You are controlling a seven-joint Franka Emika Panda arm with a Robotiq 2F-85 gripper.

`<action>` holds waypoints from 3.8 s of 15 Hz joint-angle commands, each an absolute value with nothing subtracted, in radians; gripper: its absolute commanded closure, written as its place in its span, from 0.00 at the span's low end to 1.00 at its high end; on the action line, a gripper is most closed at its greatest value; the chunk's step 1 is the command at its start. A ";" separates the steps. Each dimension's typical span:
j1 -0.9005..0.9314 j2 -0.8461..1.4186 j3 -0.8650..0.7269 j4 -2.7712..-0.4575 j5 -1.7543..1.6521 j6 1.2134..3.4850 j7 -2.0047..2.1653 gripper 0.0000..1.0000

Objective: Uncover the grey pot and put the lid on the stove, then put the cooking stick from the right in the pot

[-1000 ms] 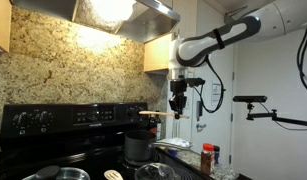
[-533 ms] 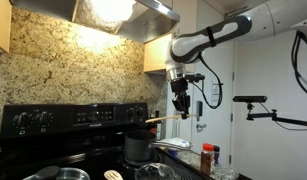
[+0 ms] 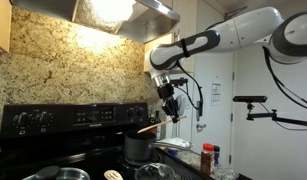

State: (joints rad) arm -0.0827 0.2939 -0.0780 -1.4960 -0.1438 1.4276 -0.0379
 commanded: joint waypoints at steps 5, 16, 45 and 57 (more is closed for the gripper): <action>-0.093 0.501 -0.076 -1.251 -0.192 1.306 -0.118 0.88; -0.087 0.698 -0.076 -1.024 -0.230 1.209 -0.241 0.88; -0.092 0.294 -0.107 -1.393 -0.172 1.393 -0.080 0.00; -0.132 -0.209 -0.151 -1.993 -0.023 1.719 0.153 0.00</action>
State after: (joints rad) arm -0.1136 -0.0462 -0.1458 -1.8003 -0.0779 1.6275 0.1117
